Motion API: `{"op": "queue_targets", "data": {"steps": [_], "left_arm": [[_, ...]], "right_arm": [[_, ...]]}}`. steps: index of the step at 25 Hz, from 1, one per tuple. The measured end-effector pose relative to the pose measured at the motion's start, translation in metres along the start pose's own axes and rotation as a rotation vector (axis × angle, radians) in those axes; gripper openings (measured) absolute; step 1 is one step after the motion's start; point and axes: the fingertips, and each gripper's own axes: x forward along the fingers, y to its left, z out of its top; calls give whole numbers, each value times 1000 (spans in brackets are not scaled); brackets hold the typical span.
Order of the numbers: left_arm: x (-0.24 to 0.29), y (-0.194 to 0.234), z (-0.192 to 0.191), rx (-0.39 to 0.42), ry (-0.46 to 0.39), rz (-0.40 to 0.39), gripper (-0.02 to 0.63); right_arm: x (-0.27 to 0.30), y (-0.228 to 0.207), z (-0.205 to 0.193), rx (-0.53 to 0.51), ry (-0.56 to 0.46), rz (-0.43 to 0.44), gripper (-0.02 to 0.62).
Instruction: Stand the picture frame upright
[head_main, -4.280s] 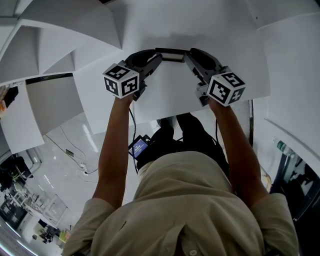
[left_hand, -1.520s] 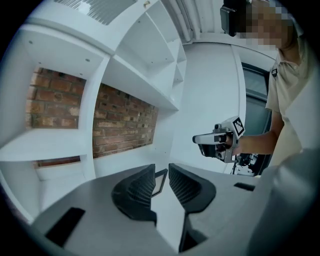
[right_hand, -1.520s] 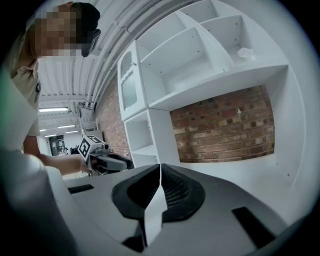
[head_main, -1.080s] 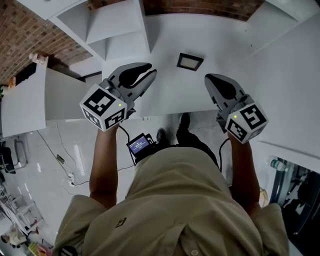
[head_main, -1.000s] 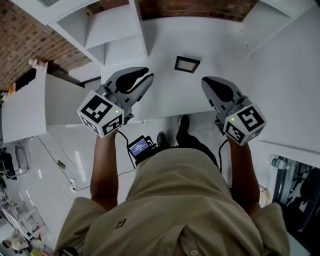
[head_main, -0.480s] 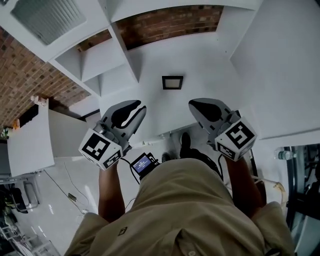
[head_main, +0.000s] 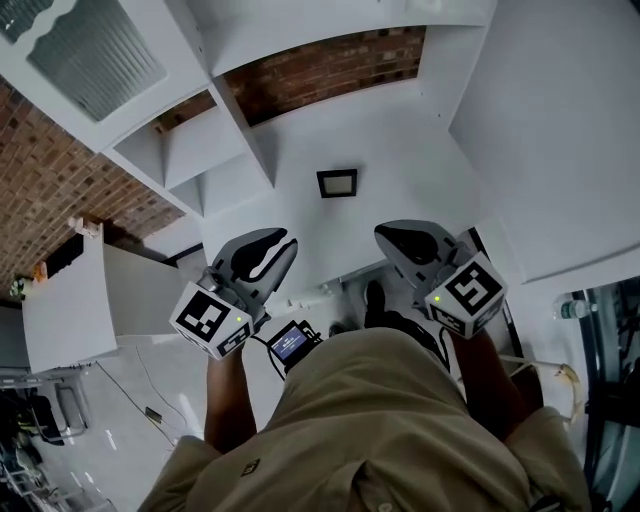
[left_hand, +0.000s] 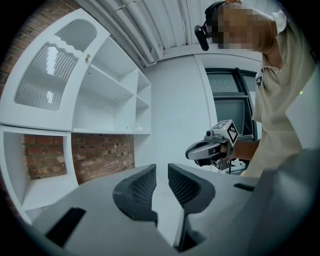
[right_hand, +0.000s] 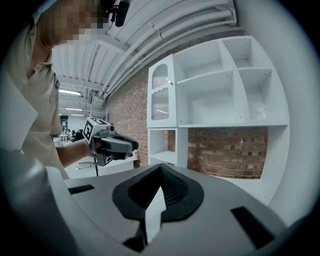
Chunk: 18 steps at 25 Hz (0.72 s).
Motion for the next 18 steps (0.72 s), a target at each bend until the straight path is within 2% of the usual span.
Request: {"op": "queue_targets", "data": {"steps": [11,18], "left_arm": [[-7,14,-10,-17,-1,50,80],[-11,19,-18,-25,-1,54,80]], "right_arm": [[5,3,-4,8,7,20,3],[15,5,-7,2,18,28,3]]}}
